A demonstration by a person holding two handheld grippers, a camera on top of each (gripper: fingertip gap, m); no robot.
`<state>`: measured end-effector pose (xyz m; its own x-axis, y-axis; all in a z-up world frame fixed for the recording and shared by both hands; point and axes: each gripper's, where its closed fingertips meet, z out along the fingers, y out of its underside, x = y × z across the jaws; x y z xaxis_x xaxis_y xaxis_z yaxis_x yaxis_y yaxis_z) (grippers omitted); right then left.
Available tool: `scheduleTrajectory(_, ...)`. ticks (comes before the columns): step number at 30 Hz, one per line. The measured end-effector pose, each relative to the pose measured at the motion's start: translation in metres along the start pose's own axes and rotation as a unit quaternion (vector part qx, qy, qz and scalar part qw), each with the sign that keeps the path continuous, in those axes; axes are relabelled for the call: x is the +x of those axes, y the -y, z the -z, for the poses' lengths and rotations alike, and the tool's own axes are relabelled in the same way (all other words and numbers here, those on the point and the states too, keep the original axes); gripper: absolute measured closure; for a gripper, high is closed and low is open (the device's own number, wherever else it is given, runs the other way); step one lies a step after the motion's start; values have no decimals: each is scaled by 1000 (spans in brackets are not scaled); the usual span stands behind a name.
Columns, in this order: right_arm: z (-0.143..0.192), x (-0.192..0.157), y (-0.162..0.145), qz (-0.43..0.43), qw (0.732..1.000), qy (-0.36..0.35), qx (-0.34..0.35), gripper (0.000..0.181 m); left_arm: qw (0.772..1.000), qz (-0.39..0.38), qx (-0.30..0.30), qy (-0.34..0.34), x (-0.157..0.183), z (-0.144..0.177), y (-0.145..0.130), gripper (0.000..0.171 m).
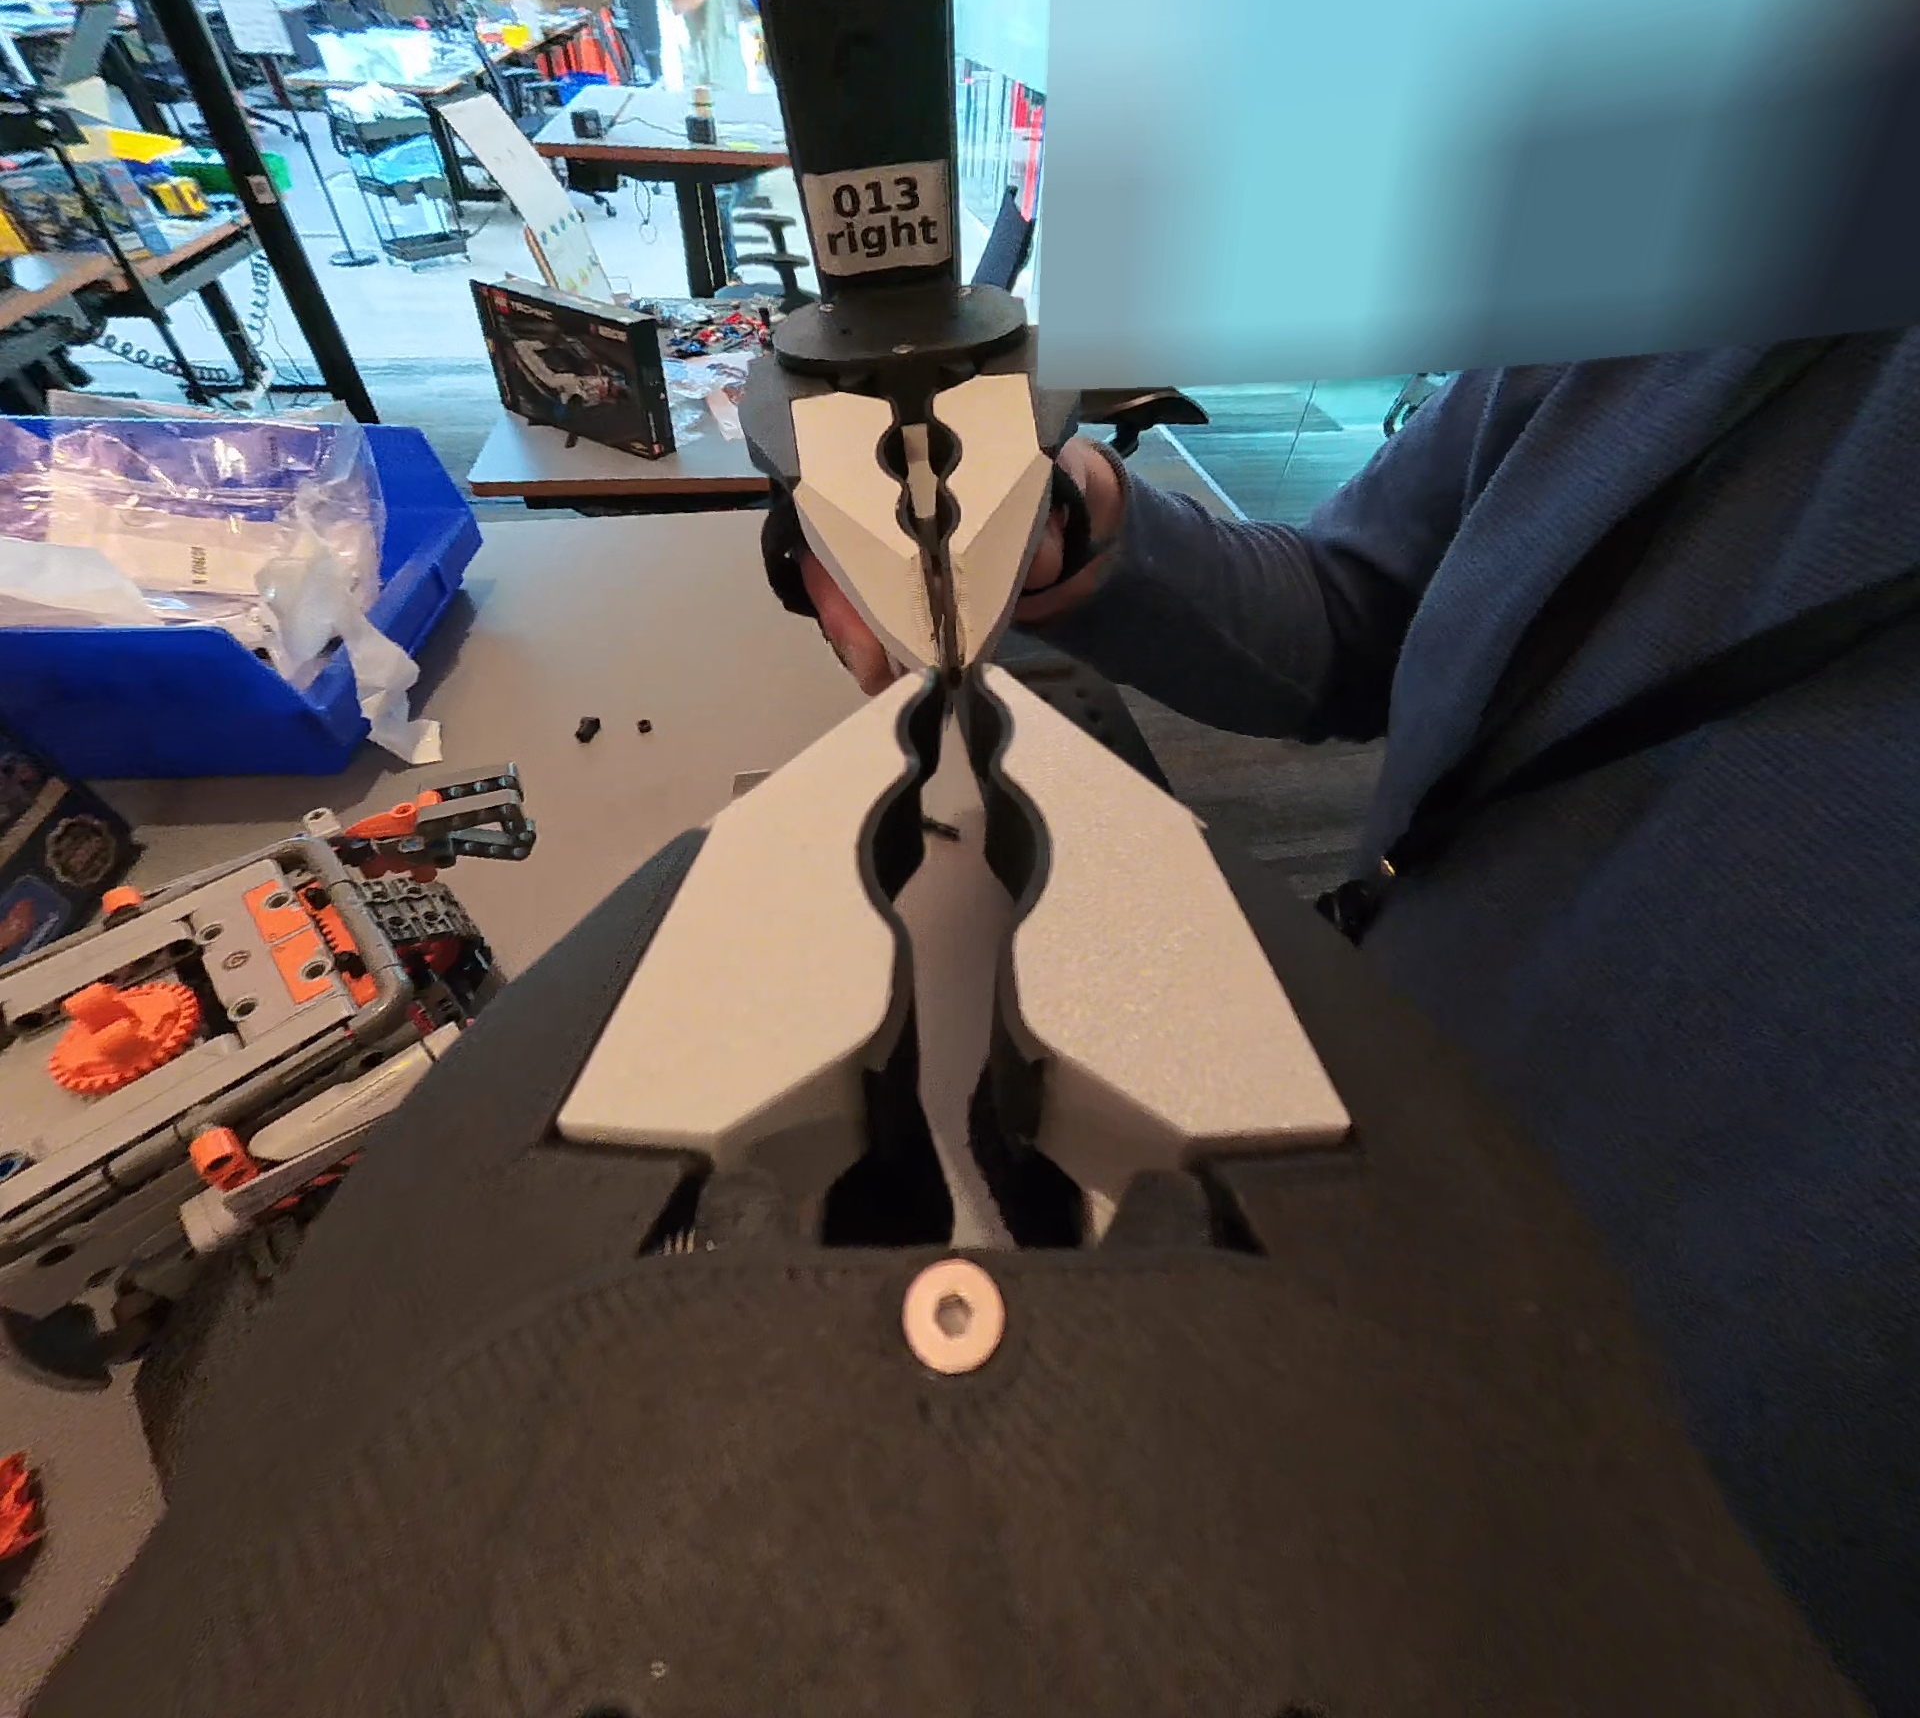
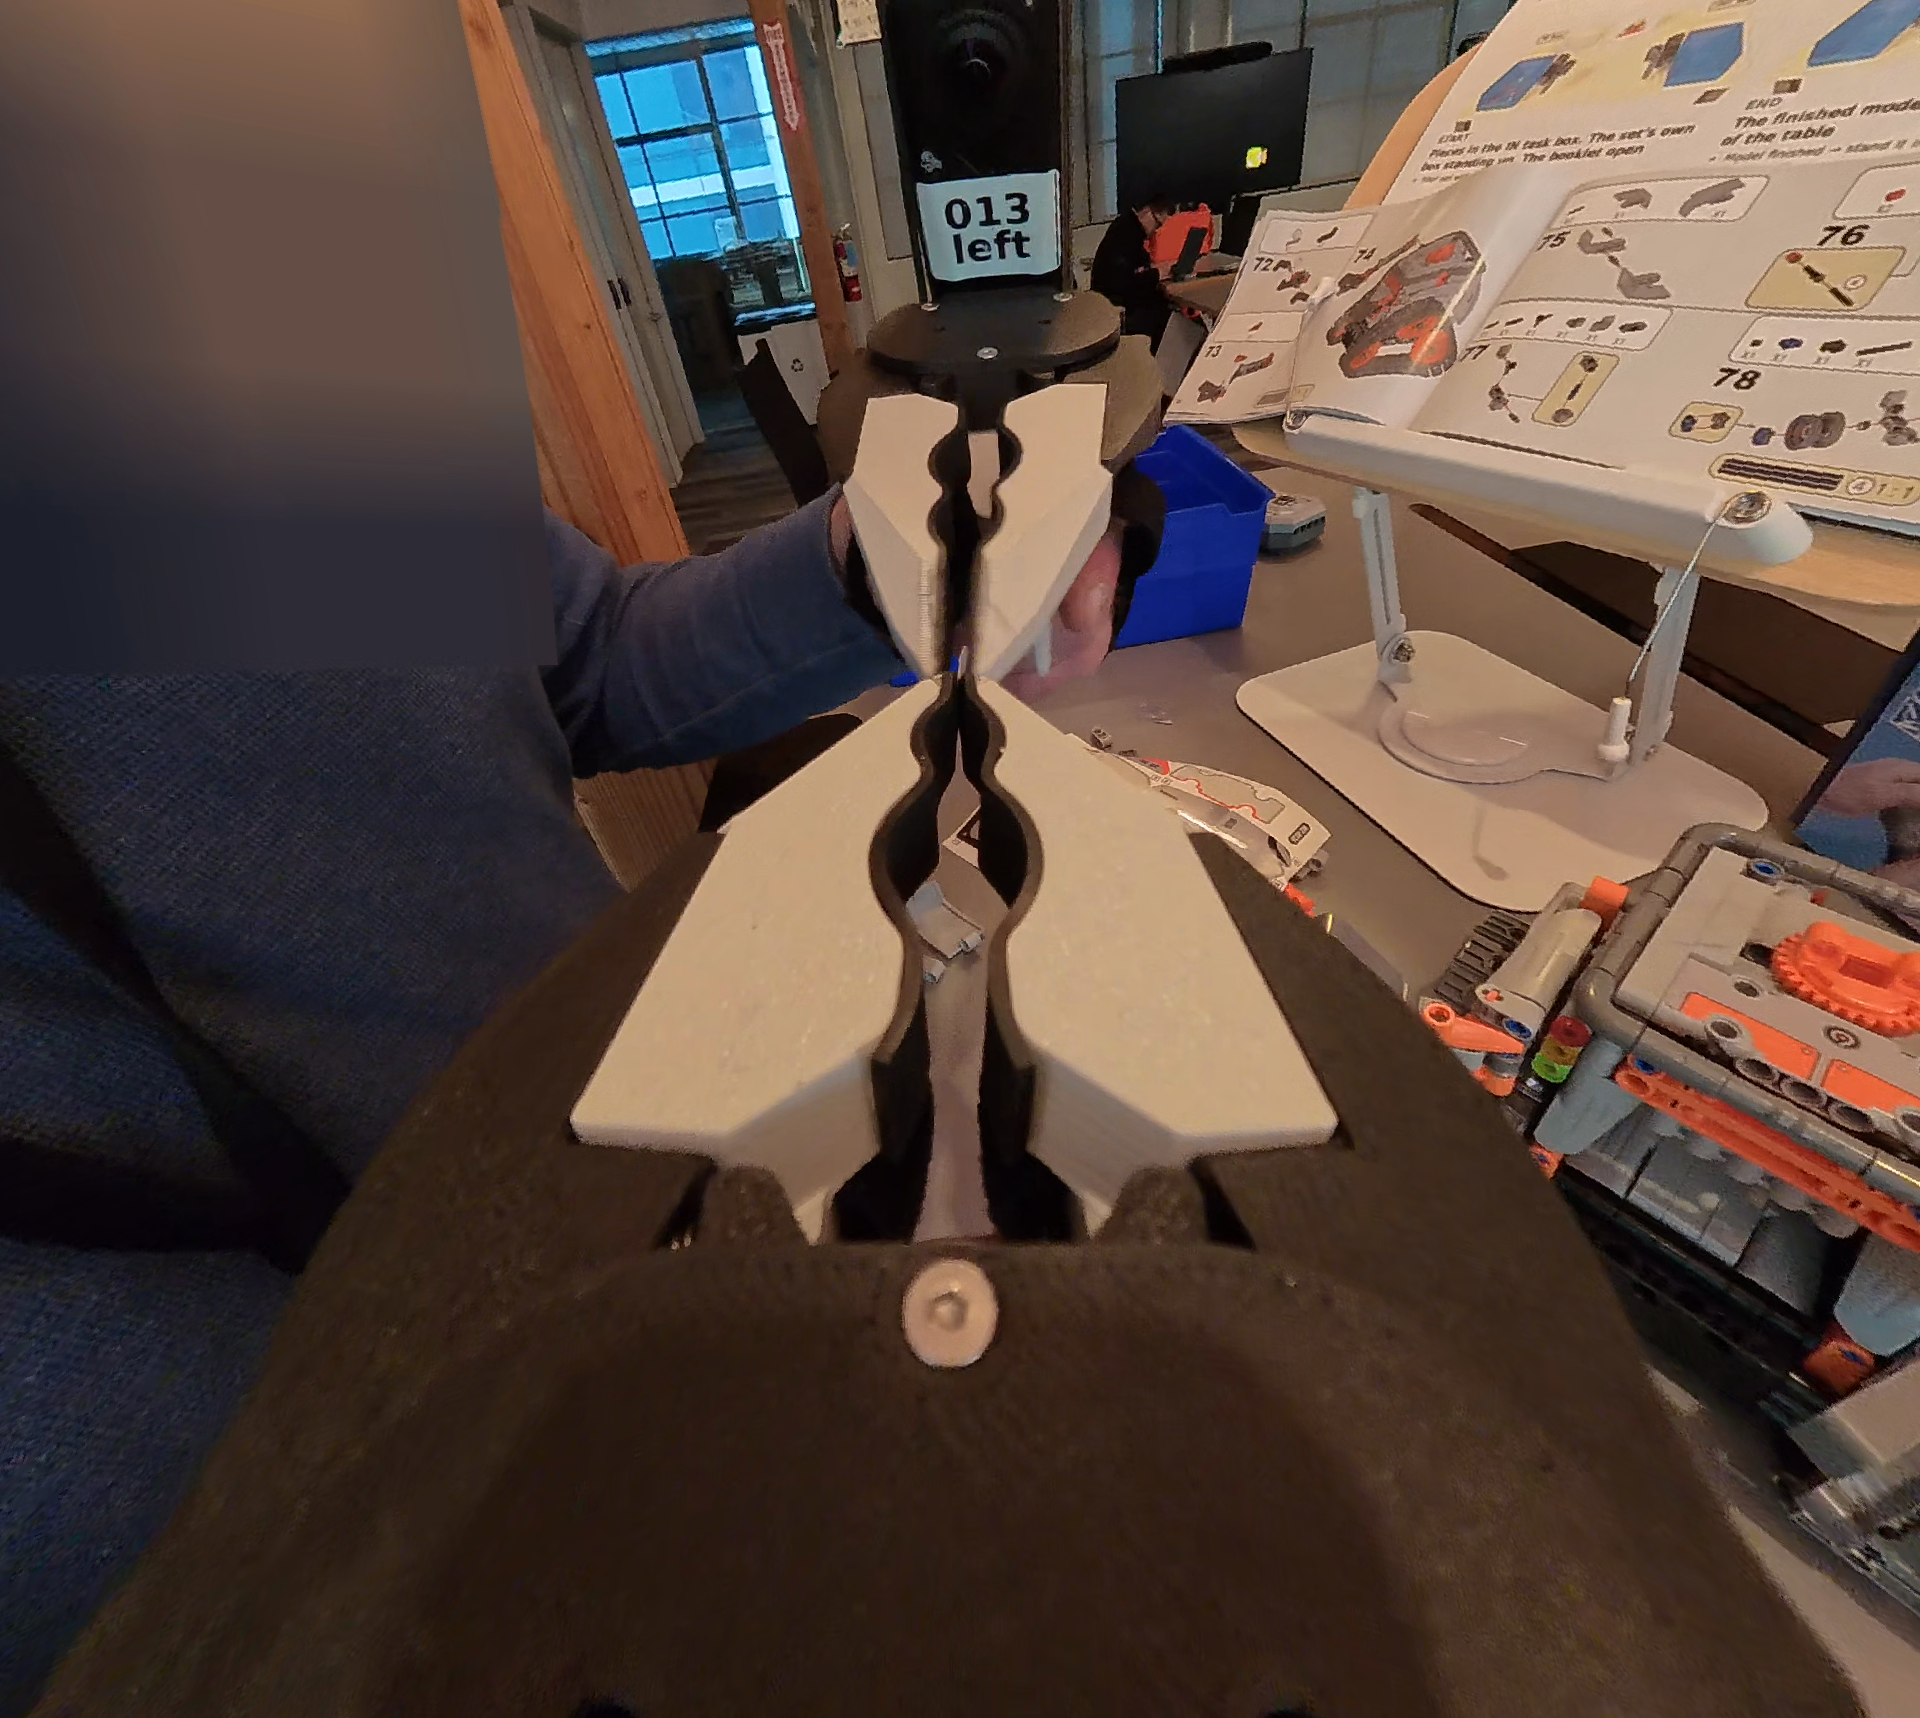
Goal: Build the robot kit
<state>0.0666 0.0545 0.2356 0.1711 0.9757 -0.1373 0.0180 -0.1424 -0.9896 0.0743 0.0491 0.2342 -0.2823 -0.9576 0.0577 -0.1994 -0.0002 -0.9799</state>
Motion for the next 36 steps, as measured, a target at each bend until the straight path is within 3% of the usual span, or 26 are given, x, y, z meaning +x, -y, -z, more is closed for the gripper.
scheduleTrajectory(6, 3, 3, 4, -6, 1000, -10, 16, 181, 999, 18, 33, -3, -4, -1, 5, 171)
scheduleTrajectory(11, 11, 6, 16, -39, 995, -7, 87, 158, 989, 71, 126, -19, -10, 8, 22, 171)
scheduleTrajectory(22, 1, 2, 21, -58, 989, 10, 139, 171, 970, 126, 195, -73, -4, 8, 29, 171)
scheduleTrajectory(36, 3, -2, 27, -39, 988, 7, 151, 181, 967, 124, 207, -75, -2, 7, 31, 171)
